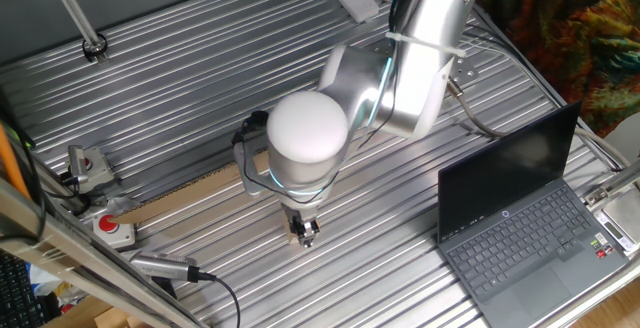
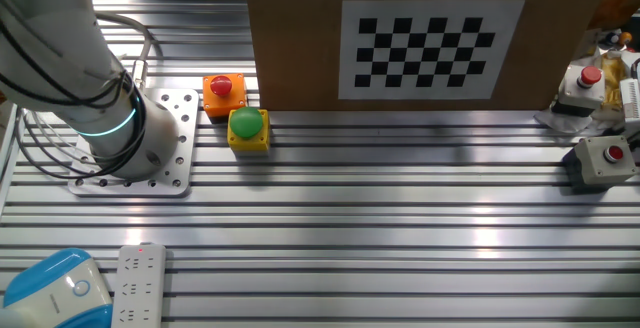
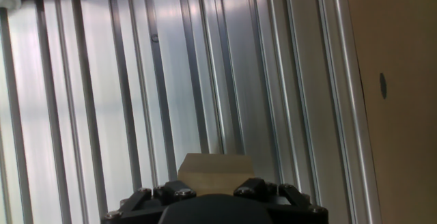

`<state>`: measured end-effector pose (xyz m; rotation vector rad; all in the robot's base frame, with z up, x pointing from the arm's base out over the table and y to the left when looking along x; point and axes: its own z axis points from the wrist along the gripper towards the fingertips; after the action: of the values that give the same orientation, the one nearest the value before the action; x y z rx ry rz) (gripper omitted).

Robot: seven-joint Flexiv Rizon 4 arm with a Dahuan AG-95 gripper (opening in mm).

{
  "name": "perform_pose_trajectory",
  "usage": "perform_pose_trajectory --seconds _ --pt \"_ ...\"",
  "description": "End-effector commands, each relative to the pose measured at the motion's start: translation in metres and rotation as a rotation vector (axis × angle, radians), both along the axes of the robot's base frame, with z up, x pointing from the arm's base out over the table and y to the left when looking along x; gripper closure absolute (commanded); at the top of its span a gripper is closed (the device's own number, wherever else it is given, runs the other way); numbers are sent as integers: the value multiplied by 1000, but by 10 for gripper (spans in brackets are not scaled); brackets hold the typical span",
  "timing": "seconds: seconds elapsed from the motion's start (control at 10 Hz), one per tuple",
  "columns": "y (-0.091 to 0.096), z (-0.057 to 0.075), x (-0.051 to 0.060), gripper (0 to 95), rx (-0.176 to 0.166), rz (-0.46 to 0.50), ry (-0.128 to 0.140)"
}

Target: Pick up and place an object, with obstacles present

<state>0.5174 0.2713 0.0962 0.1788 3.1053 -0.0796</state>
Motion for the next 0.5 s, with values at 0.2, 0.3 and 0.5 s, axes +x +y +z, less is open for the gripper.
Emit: perform_pose_trajectory --seconds 0.2,0.3,0.5 --pt "1 0 0 950 -9 -3 -4" --pt "1 0 0 950 -10 -8 -2" --pt "1 0 0 950 -16 -14 2"
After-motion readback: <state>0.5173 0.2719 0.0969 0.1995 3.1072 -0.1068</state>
